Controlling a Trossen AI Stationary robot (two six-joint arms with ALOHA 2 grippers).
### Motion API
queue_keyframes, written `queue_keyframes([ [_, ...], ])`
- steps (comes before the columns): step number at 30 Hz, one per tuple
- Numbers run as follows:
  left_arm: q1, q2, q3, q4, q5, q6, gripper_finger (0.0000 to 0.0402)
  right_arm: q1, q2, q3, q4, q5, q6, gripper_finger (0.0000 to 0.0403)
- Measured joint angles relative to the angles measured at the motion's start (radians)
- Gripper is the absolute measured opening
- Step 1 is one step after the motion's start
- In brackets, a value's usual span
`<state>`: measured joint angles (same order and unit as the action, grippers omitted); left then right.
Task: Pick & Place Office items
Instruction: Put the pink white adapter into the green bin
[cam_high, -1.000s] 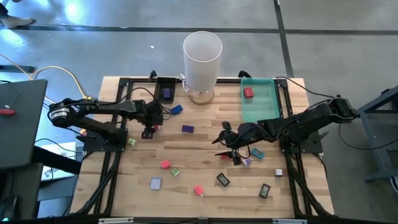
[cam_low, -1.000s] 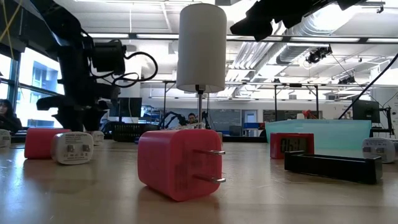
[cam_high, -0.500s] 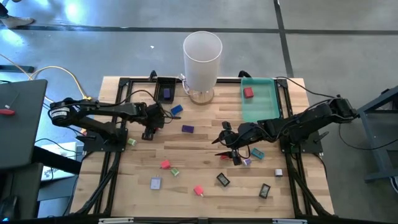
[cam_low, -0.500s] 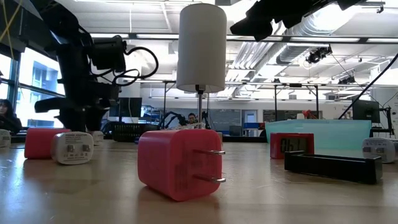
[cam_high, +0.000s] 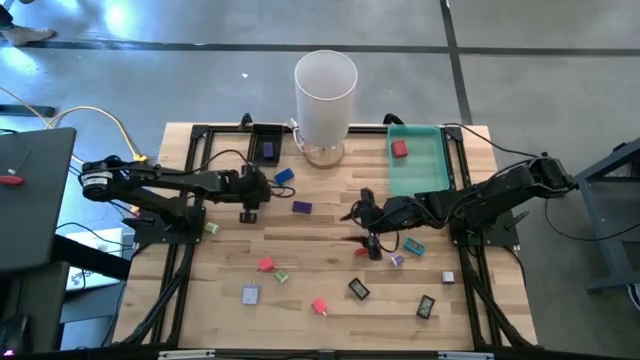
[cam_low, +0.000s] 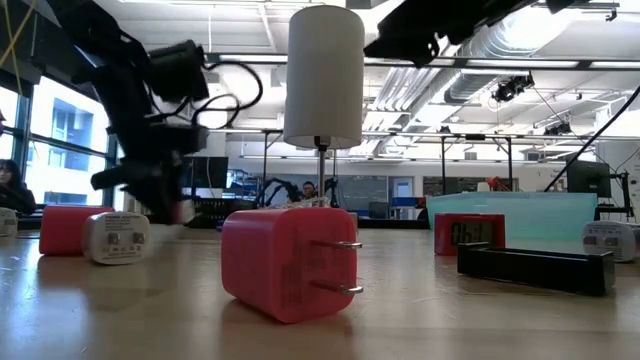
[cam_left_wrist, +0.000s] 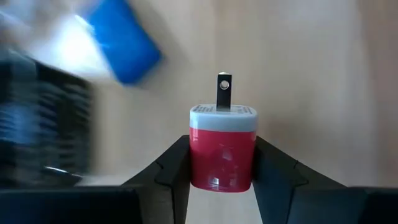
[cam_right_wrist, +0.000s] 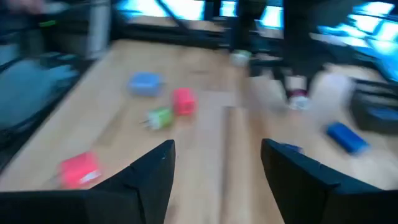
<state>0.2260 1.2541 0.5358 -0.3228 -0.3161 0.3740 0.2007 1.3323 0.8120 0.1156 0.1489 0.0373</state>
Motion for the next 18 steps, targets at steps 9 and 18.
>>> queue_keyframes([
  [9, -0.223, 0.0, 0.0, 0.291, -0.368, 0.144, 0.0121, -0.04, 0.001, 0.0, 0.017, 0.194, 0.176, 0.0227],
  [18, -0.446, 0.0, 0.001, 0.628, -0.706, 0.349, 0.0121, -0.097, 0.143, -0.002, 0.245, 0.185, 0.239, 0.0227],
])
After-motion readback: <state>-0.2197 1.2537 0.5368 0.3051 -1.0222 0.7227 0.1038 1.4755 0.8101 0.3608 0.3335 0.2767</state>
